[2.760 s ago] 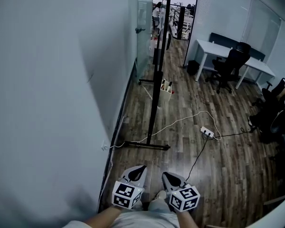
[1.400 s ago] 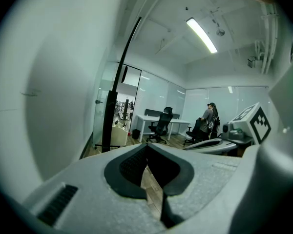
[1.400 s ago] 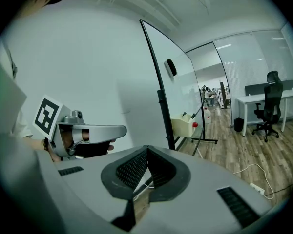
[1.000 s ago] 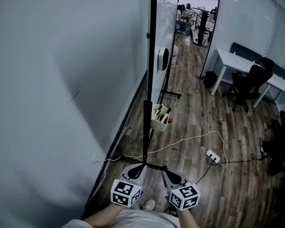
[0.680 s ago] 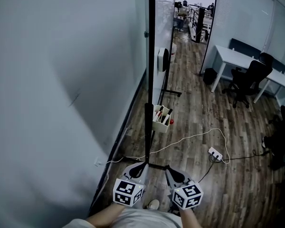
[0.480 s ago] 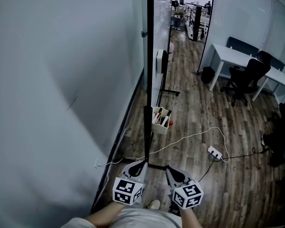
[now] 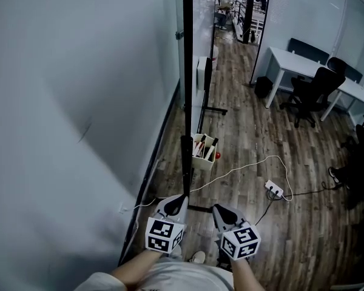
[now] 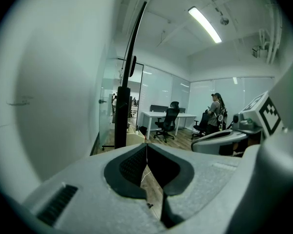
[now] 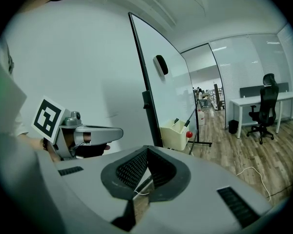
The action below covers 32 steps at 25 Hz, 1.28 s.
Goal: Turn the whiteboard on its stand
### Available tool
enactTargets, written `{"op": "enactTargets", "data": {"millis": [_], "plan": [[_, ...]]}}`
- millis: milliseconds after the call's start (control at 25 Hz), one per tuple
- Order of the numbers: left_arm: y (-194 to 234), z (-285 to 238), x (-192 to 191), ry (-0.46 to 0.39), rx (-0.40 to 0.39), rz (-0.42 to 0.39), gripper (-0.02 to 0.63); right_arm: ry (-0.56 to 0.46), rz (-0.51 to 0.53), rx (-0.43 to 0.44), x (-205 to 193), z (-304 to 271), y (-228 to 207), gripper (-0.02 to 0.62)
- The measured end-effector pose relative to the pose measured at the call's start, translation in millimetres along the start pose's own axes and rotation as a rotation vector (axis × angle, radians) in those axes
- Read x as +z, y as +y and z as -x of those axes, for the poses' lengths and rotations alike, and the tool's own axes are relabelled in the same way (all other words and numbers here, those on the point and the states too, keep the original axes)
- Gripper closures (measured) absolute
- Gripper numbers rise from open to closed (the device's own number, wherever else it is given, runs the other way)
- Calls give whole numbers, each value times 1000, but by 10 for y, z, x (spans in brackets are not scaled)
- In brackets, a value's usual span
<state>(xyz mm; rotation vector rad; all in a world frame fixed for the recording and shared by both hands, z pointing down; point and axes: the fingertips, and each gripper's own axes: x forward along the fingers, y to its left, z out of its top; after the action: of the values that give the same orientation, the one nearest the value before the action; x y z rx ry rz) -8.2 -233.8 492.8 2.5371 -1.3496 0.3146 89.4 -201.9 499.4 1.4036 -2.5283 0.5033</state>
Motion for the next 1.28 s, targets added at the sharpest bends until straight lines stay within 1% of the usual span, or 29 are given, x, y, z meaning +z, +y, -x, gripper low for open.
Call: {"op": "enactTargets", "data": {"millis": [400,600,800,840,960,1120,1280], "plan": [[309,-435,64,28,28,-4,594,15,3,-11,138,-367,-219,600],[479,-606,145,28,53,20,594,11,-8,-13,184,-512,-292,600],[621,-797,259,21,71,-7,587,10,-13,-15,227,-603,-364,600],[646,-838,271,24,74,-8,570,11,-16,-15,227,-612,-376,600],[705,-977,299,35,76,-10,479,13,-22,-16,223,-629,-410,600],[771,-1167,322,40,81,-16,399,20,-31,-20,180,-649,-439,600],[802,-1319,385,34,80,-15,370,27,-42,-25,129,-653,-461,600]]}}
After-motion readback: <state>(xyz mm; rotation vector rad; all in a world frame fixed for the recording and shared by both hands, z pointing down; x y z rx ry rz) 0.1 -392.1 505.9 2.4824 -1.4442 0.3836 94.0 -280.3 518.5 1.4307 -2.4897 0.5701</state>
